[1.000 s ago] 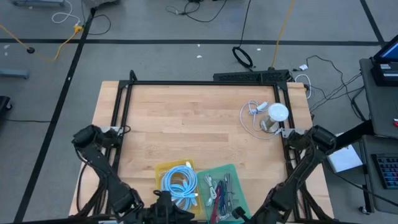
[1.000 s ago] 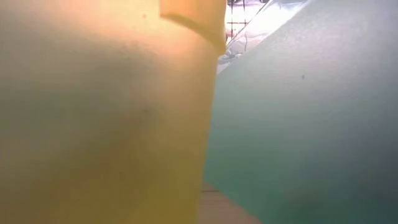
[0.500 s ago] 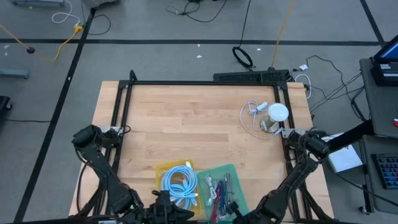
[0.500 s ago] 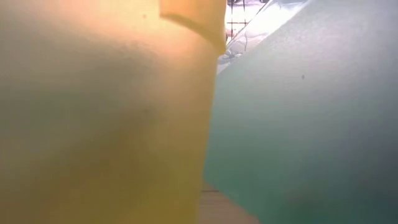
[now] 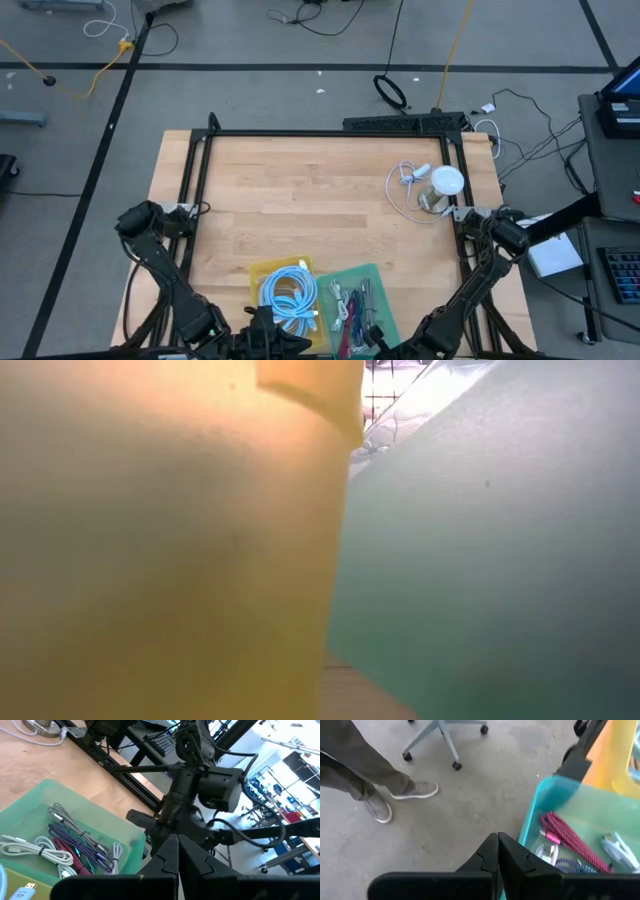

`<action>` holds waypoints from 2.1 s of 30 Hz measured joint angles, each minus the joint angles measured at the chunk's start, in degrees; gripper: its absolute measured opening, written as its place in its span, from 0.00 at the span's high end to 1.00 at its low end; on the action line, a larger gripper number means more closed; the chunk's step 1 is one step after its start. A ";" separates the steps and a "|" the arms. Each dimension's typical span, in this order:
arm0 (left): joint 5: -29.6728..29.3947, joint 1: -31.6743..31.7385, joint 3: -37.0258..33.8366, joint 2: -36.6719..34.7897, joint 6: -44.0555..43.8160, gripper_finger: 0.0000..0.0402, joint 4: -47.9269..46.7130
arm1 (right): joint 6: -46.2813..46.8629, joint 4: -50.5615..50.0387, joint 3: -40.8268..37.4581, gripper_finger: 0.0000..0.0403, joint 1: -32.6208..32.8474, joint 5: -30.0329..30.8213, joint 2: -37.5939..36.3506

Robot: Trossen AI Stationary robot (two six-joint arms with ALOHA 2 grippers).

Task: Pick & Place USB Port
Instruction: Adjust the bins

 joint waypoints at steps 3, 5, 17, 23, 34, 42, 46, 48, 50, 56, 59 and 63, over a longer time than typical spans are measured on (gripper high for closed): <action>0.00 0.00 0.00 0.00 -0.06 1.00 -0.06 | -0.50 0.41 1.02 1.00 0.02 -0.32 -0.07; 0.00 0.00 0.00 0.00 -0.07 1.00 -0.06 | -0.74 0.22 1.08 1.00 0.02 -0.14 -0.11; 0.02 0.00 0.00 -0.02 -0.09 1.00 0.02 | -0.64 -0.01 1.03 1.00 0.02 -1.98 0.26; 0.00 0.00 0.00 -0.02 -0.31 1.00 0.22 | 1.15 -0.76 1.01 1.00 0.02 -3.62 1.99; -0.02 0.00 0.00 -0.02 -0.28 1.00 0.33 | 1.38 -3.14 0.97 1.00 -0.32 0.53 2.23; -0.02 -0.06 0.00 -0.03 -0.25 1.00 0.46 | 2.72 -5.75 0.45 1.00 -1.04 3.15 2.19; -0.04 -0.20 0.00 -0.02 -0.23 1.00 0.44 | 2.73 -5.34 0.25 1.00 -1.11 3.23 2.19; -0.04 -0.34 0.00 -0.03 -0.21 1.00 0.42 | 2.73 -5.26 0.23 1.00 -1.09 3.44 2.19; -0.04 -0.42 0.00 -0.04 0.01 1.00 0.40 | 3.14 -5.28 0.22 1.00 -1.09 4.39 2.19; -0.04 -0.46 0.00 -0.04 -0.01 1.00 0.22 | 5.96 -5.79 0.14 1.00 -1.62 6.57 2.19; -0.04 -0.46 0.00 -0.04 0.03 1.00 0.12 | 5.99 -5.63 0.12 1.00 -1.88 6.59 2.23; -0.04 -0.46 0.00 -0.04 0.04 1.00 0.03 | 6.28 -5.64 0.12 1.00 -1.97 7.75 2.23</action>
